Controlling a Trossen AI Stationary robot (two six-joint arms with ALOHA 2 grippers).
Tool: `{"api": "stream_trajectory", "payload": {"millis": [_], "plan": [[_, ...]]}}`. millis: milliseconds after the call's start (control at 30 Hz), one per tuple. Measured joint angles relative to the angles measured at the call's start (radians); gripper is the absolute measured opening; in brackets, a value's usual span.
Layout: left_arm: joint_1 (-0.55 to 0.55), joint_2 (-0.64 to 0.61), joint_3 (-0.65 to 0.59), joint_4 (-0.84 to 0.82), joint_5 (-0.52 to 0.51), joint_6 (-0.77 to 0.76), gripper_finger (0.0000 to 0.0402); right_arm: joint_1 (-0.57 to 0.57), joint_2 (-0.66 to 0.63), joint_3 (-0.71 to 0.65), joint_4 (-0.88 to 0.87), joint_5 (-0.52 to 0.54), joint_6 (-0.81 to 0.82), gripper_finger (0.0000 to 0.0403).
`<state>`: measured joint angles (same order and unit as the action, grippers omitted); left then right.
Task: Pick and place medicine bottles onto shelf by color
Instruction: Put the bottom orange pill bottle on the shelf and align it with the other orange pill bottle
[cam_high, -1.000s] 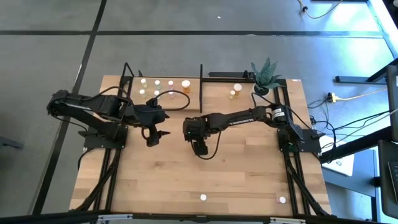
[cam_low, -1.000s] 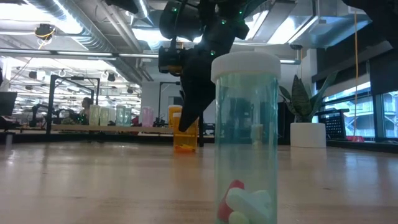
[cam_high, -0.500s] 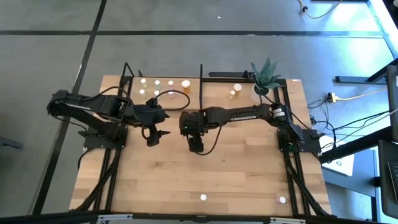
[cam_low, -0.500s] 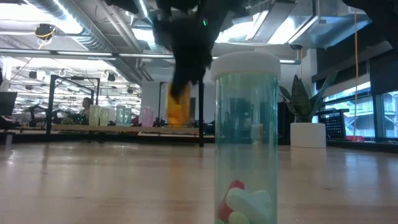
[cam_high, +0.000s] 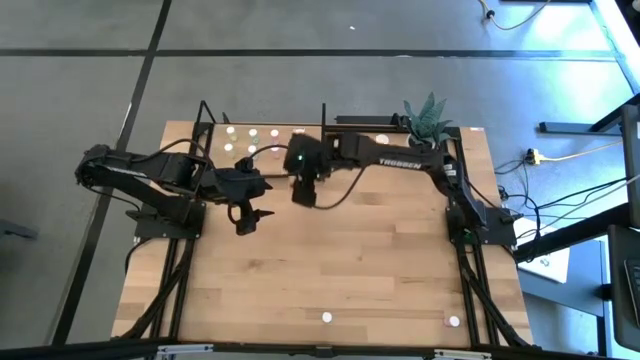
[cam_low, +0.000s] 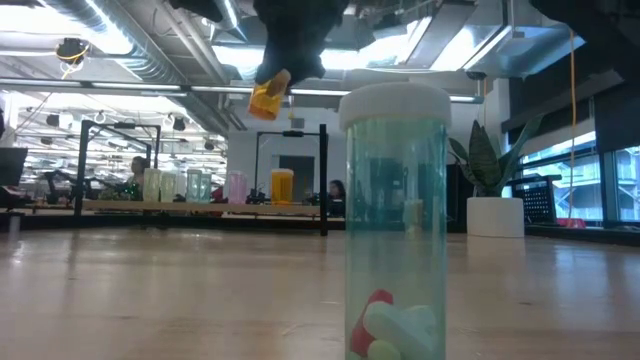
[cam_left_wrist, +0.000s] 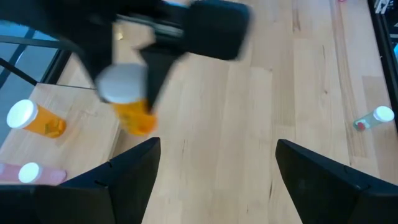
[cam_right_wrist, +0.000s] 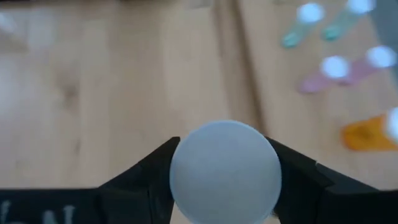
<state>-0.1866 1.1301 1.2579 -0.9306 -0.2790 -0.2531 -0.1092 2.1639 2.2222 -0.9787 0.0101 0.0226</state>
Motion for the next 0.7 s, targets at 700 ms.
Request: {"api": "stream_trajectory", "payload": {"millis": [700], "plan": [[0.006,0.0,0.0,-0.004,-0.098,-0.002,0.0312,-0.175,0.069,0.007,0.094,0.015,-0.185,0.0208]]}}
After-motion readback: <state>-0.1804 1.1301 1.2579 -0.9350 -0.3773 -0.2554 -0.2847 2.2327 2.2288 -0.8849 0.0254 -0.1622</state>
